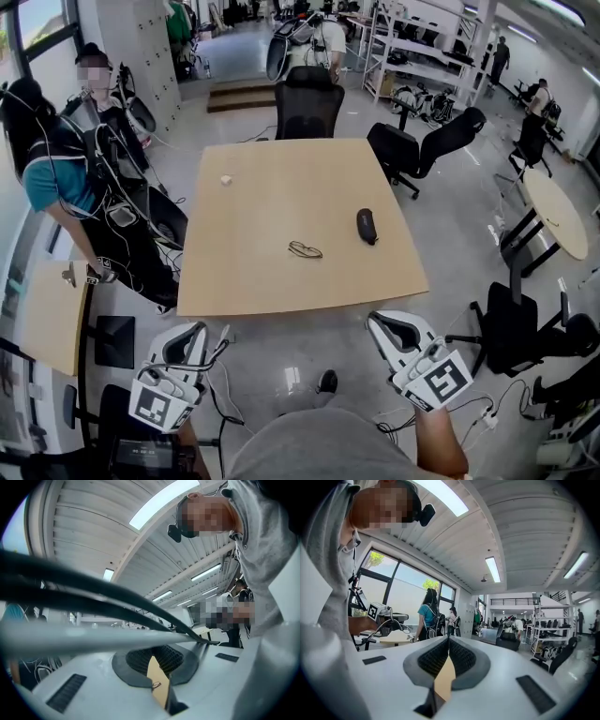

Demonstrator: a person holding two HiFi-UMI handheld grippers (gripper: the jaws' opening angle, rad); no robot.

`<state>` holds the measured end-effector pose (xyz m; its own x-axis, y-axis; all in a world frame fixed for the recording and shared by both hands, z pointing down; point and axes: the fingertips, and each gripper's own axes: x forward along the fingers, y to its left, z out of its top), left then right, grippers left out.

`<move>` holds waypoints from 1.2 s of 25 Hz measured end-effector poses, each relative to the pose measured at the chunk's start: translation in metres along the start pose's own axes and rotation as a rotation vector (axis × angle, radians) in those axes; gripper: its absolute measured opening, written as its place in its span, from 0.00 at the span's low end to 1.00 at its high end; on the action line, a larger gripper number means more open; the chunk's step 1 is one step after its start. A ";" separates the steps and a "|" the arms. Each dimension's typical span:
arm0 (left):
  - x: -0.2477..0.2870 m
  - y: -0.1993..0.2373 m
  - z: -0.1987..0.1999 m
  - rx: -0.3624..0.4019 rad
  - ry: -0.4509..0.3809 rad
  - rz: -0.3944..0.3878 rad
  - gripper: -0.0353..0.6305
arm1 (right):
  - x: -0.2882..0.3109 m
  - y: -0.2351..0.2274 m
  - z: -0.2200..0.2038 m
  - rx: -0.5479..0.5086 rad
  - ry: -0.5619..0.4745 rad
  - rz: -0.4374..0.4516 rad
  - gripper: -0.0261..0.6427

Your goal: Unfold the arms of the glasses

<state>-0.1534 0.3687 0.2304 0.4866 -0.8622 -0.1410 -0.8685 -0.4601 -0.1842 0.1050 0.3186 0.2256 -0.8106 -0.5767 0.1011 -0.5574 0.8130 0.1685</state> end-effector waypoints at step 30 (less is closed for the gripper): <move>0.251 -0.007 -0.058 0.007 0.142 -0.052 0.06 | 0.092 -0.214 -0.060 0.085 -0.006 0.160 0.05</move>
<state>-0.0306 0.1438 0.2529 0.5121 -0.8589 0.0083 -0.8417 -0.5038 -0.1942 0.1601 0.0871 0.2580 -0.8913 -0.4389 0.1138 -0.4339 0.8985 0.0667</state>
